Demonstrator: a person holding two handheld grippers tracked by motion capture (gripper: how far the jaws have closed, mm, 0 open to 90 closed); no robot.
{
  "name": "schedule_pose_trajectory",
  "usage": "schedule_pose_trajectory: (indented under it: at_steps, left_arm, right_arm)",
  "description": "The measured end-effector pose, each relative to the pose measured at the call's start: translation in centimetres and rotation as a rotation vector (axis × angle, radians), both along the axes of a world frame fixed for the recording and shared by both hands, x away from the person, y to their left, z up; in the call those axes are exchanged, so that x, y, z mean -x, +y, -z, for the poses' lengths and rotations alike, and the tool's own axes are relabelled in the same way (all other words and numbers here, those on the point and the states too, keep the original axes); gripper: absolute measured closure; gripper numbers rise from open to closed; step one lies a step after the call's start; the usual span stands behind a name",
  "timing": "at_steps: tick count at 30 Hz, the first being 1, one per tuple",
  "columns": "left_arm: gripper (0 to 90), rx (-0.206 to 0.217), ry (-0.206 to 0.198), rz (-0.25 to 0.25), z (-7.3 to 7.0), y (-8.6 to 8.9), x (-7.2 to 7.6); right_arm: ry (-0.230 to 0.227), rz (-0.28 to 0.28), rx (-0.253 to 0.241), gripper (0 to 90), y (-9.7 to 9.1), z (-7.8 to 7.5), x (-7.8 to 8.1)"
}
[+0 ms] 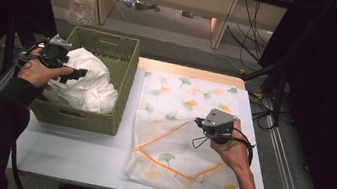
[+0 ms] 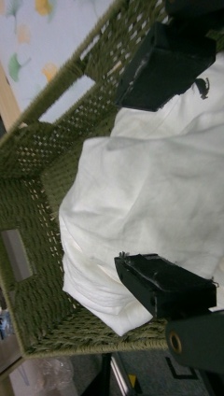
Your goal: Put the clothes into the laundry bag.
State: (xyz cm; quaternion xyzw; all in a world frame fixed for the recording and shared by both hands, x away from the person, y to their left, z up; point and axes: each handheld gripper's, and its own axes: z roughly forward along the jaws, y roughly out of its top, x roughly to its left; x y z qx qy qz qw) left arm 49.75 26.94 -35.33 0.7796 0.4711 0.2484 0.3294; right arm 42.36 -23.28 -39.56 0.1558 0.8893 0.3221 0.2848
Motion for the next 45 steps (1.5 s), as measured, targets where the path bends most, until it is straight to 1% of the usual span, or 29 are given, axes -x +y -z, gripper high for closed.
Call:
schedule_pose_trajectory:
  at_steps: [1, 4, 5, 8, 9, 12, 13, 16, 17, 19, 21, 25, 26, 27, 28, 29, 31, 33, 34, 36, 37, 38, 39, 40, 41, 42, 43, 44, 45]
  left_arm:
    - [20.0, -0.014, 0.013, -0.007, 0.2, -0.1, -0.5]
    - [19.9, 0.026, 0.048, -0.025, 1.1, -0.4, -1.9]
    - [19.8, 0.013, 0.062, -0.032, 1.3, -0.4, -2.2]
    - [19.6, 0.018, 0.089, -0.056, 2.2, -0.5, -3.3]
    - [18.9, 0.004, 0.113, -0.052, 2.4, -0.3, -3.6]
    - [14.4, 0.039, 0.178, -0.041, 3.1, -0.4, -4.3]
    - [13.3, 0.031, 0.207, -0.031, 3.1, -0.5, -4.5]
    - [4.3, 0.05, 0.209, -0.053, 3.6, -0.9, -4.9]
    - [4.7, 0.032, 0.205, -0.061, 3.7, -0.8, -5.0]
    - [15.2, -0.032, 0.192, -0.073, 3.9, -0.4, -5.1]
    - [14.6, 0.017, 0.208, -0.094, 4.3, 0.1, -5.3]
    - [14.0, -0.025, 0.214, -0.119, 4.8, 0.1, -5.6]
    - [12.5, -0.015, 0.211, -0.129, 5.1, -0.1, -5.7]
    - [4.9, 0.004, 0.224, -0.13, 5.4, -0.4, -5.8]
    - [4.9, 0.026, 0.256, -0.119, 5.7, -0.6, -5.9]
    - [5.2, 0.018, 0.284, -0.096, 6.0, -0.8, -5.9]
    - [12.6, 0.055, 0.309, -0.074, 6.4, -1.1, -5.7]
    - [18.7, 0.101, 0.336, -0.049, 6.5, -1.0, -5.5]
    - [20.5, 0.103, 0.344, -0.032, 6.5, -0.8, -5.5]
    - [20.9, 0.108, 0.336, -0.06, 6.6, -0.6, -5.4]
    - [19.2, 0.106, 0.322, -0.084, 6.7, -0.6, -5.5]
    - [15.0, 0.1, 0.302, -0.113, 7.0, -0.6, -5.6]
    - [12.1, 0.066, 0.289, -0.118, 7.2, -0.5, -5.8]
    - [9.3, 0.025, 0.279, -0.111, 7.5, -0.5, -6.1]
    - [5.6, 0.01, 0.274, -0.114, 7.9, -0.7, -6.2]
    - [1.3, 0.001, 0.279, -0.113, 8.3, -1.0, -6.3]
    - [0.0, -0.013, 0.297, -0.104, 8.5, -1.3, -6.4]
    - [0.0, -0.023, 0.3, -0.089, 8.6, -1.6, -6.5]
    - [0.1, -0.024, 0.323, -0.07, 8.6, -1.9, -6.5]
  right_arm:
    - [0.001, 0.002, -0.001, 89.3, 0.1, 0.0, 0.0]
    - [0.001, -0.004, 0.006, 89.3, 0.1, 0.0, 0.0]
    - [0.001, -0.004, 0.007, 89.3, 0.1, 0.1, 0.1]
    - [-0.002, -0.004, 0.004, 89.3, 0.1, 0.1, 0.0]
    - [-0.004, -0.007, 0.004, 89.3, 0.0, 0.1, 0.0]
    - [0.003, -0.009, 0.006, 89.3, 0.0, 0.2, 0.0]
    - [0.003, -0.009, 0.006, 89.3, 0.0, 0.2, 0.0]
    - [0.004, -0.011, 0.009, 89.3, 0.1, 0.3, 0.0]
    - [0.004, -0.013, 0.011, 89.3, 0.1, 0.3, 0.0]
    - [0.004, -0.012, 0.012, 89.2, 0.1, 0.4, 0.1]
    - [0.011, 0.001, 0.007, 89.3, 0.1, 0.4, 0.2]
    - [0.006, -0.014, 0.019, 89.3, 0.2, 0.5, 0.0]
    - [0.002, -0.02, 0.024, 89.3, 0.2, 0.6, 0.0]
    - [0.001, -0.023, 0.028, 89.2, 0.3, 0.6, 0.0]
    - [0.001, -0.023, 0.028, 89.2, 0.3, 0.6, 0.0]
    - [0.002, -0.022, 0.027, 89.3, 0.3, 0.6, 0.0]
    - [0.016, -0.02, 0.025, 89.3, 0.2, 0.6, 0.1]
    - [0.006, -0.018, 0.02, 89.3, 0.2, 0.6, 0.1]
    - [0.003, -0.018, 0.02, 89.3, 0.3, 0.6, 0.0]
    - [0.01, -0.017, 0.02, 89.2, 0.3, 0.6, 0.0]
    - [0.001, -0.022, 0.027, 89.2, 0.4, 0.7, 0.0]
    - [0.015, -0.009, 0.023, 89.3, 0.4, 0.7, 0.1]
    - [-0.001, -0.023, 0.03, 89.2, 0.4, 0.7, 0.0]
    - [0.013, -0.02, 0.027, 89.2, 0.5, 0.7, 0.1]
    - [0.006, -0.021, 0.027, 89.3, 0.5, 0.7, 0.1]
    - [-0.003, -0.023, 0.028, 89.2, 0.5, 0.7, 0.1]
    - [-0.001, -0.02, 0.026, 89.3, 0.5, 0.7, 0.1]
    - [0.006, -0.024, 0.028, 89.2, 0.4, 0.7, 0.1]
    - [0.004, -0.032, 0.031, 89.2, 0.4, 0.7, 0.1]
